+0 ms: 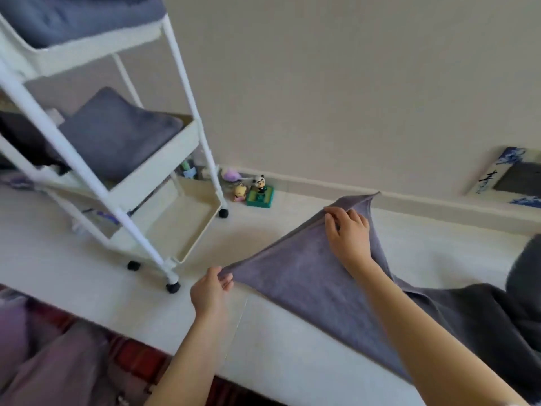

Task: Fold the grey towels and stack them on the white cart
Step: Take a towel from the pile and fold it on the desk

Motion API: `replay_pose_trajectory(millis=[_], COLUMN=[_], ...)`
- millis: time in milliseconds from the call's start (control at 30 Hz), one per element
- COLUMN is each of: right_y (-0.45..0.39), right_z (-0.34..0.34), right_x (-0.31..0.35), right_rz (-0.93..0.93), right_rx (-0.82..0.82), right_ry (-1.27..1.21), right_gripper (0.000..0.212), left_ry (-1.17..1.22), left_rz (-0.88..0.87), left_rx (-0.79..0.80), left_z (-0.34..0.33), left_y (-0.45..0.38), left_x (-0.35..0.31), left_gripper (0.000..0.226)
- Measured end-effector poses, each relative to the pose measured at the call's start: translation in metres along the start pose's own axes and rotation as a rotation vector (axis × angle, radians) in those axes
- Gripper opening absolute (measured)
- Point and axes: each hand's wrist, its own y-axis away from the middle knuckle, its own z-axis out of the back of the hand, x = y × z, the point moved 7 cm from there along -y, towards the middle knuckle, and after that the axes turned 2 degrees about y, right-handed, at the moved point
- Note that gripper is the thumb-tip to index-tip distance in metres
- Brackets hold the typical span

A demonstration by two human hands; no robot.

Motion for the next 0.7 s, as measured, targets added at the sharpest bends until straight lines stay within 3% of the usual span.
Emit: replay_pose_trajectory(millis=[167, 333, 400, 467, 700], right_y=[0.007, 0.038, 0.047, 0.047, 0.007], right_z=[-0.083, -0.135, -0.139, -0.136, -0.111], right_x=[0.049, 0.038, 0.034, 0.028, 0.02], right_rz=[-0.007, -0.043, -0.022, -0.041, 0.007], right_rx=[0.182, 0.548, 0.619, 0.602, 0.304], right_ry=[0.005, 0.125, 0.173, 0.143, 0.017], right_gripper=[0.031, 0.038, 0.039, 0.038, 0.029], left_ry=[0.013, -0.143, -0.275, -0.437, -0.588], left_rz=[0.101, 0.176, 0.171, 0.127, -0.13], left_rx=[-0.04, 0.004, -0.003, -0.019, 0.007], left_z=[0.055, 0.054, 0.048, 0.043, 0.024], left_y=[-0.019, -0.039, -0.047, -0.052, -0.054], left_x=[0.0, 0.018, 0.023, 0.024, 0.006], left_gripper=[0.01, 0.02, 0.027, 0.031, 0.03])
